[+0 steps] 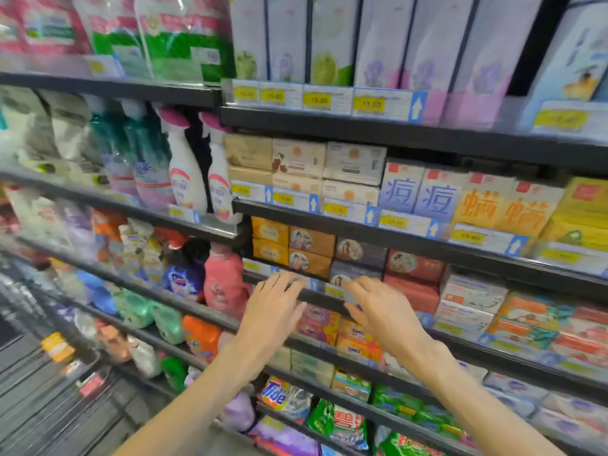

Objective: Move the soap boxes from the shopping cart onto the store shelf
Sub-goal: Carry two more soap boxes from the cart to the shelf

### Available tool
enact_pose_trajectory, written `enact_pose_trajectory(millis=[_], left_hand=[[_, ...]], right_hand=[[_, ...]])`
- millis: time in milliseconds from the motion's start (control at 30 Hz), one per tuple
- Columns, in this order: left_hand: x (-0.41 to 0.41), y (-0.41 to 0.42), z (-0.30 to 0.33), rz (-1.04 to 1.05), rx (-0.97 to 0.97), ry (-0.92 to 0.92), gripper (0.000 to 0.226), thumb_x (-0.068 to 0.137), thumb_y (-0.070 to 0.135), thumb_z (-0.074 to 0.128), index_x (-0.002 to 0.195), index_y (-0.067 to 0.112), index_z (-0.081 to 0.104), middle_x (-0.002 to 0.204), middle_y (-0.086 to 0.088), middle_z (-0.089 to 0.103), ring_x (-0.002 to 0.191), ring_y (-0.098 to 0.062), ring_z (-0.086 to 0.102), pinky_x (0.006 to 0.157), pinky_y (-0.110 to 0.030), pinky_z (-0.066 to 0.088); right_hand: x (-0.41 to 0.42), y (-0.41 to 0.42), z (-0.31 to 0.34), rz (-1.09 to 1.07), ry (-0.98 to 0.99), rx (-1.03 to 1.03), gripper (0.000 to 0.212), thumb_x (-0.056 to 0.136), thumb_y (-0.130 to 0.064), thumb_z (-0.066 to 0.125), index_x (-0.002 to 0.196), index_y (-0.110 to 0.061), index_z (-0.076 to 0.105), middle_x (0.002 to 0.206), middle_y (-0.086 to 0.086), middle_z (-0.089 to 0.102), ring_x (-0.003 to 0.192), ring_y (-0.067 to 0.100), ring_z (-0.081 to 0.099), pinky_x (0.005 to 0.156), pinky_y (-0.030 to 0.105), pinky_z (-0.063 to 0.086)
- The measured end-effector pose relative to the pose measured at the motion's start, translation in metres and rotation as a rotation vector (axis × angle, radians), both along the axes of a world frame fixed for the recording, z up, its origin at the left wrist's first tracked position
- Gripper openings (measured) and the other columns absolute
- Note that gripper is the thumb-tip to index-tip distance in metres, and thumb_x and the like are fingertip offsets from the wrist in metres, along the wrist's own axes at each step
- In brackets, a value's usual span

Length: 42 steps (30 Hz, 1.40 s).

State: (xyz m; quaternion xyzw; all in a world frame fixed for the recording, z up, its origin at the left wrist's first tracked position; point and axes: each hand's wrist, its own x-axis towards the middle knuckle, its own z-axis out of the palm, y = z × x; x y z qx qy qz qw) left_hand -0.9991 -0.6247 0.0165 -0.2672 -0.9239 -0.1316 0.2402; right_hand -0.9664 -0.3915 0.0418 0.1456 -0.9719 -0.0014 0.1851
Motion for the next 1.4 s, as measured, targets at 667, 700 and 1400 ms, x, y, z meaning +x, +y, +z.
enact_pose_trajectory(millis=[667,700,1400], left_hand=[[0.303,-0.436,-0.052,0.939,0.008,-0.141,0.054,0.088,0.055,0.044,0.13,0.023,0.055,0.13,-0.002,0.056,0.12,-0.025,0.053,0.093,-0.043,0.047],[0.315,-0.458,-0.051,0.956,0.018,-0.141,0.055,0.089,0.056,0.042,0.131,0.023,0.054,0.13,-0.003,0.056,0.12,-0.025,0.052,0.094,-0.043,0.048],[0.276,-0.853,-0.059,1.052,-0.041,-0.279,0.061,0.092,0.061,0.034,0.137,0.023,0.051,0.137,-0.005,0.054,0.127,-0.026,0.05,0.099,-0.043,0.047]], right_hand=[[0.066,-0.487,-0.044,0.981,-0.185,0.041,0.062,0.073,-0.045,0.075,0.125,-0.015,0.062,0.114,0.007,0.067,0.097,0.03,0.067,0.074,0.041,0.059],[0.073,-0.517,-0.045,1.004,-0.182,0.042,0.062,0.074,-0.046,0.074,0.127,-0.016,0.061,0.116,0.007,0.066,0.099,0.029,0.067,0.076,0.04,0.058],[0.028,-0.927,-0.066,1.072,-0.264,0.047,0.065,0.094,-0.054,0.051,0.15,-0.027,0.032,0.151,-0.002,0.04,0.136,0.02,0.041,0.11,0.036,0.039]])
